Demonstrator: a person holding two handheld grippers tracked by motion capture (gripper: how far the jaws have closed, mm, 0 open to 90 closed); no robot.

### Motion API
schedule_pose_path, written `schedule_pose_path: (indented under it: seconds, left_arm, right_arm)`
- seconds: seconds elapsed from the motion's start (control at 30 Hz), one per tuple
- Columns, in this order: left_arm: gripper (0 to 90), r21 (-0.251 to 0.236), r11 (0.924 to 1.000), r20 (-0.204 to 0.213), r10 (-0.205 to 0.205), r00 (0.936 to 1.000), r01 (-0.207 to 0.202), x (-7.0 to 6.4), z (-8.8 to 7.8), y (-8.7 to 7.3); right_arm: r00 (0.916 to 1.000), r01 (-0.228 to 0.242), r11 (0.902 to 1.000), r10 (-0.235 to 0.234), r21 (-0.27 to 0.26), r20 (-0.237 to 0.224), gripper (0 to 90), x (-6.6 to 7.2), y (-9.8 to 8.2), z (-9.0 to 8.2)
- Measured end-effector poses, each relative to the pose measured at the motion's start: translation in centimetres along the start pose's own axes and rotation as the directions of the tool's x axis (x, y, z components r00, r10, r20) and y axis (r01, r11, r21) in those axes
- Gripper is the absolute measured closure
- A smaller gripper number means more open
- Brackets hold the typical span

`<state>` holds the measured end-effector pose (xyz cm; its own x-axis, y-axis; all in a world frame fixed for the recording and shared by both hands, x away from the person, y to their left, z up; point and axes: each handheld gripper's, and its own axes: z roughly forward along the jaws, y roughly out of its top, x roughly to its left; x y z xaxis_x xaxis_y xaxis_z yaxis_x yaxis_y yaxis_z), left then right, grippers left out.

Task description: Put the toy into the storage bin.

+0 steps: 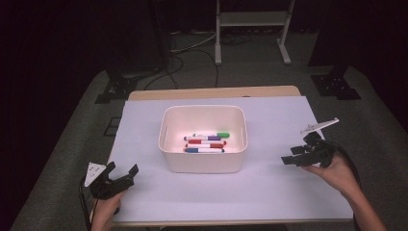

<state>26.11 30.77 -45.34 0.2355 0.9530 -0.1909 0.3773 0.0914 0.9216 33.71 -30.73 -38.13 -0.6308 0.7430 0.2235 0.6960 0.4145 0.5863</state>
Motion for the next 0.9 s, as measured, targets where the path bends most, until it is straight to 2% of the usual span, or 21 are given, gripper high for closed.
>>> schedule_pose_path:
  seconds: [0.5, 0.9]
  left_arm:
    - [2.9, -0.004, 1.0000, 0.000, -0.004, 1.0000, 0.004, -0.1, 0.0, 0.0]
    - [2.9, -0.001, 1.0000, 0.001, 0.001, 1.0000, -0.001, -0.1, 0.1, 0.0]
  right_arm:
    - [0.9993, -0.036, 0.9990, 0.037, -0.027, 0.011, 33.2, -0.1, -3.3, 0.1]
    - [0.9985, -0.052, 0.9981, 0.052, -0.034, 0.015, 32.0, 0.2, -4.8, -0.1]
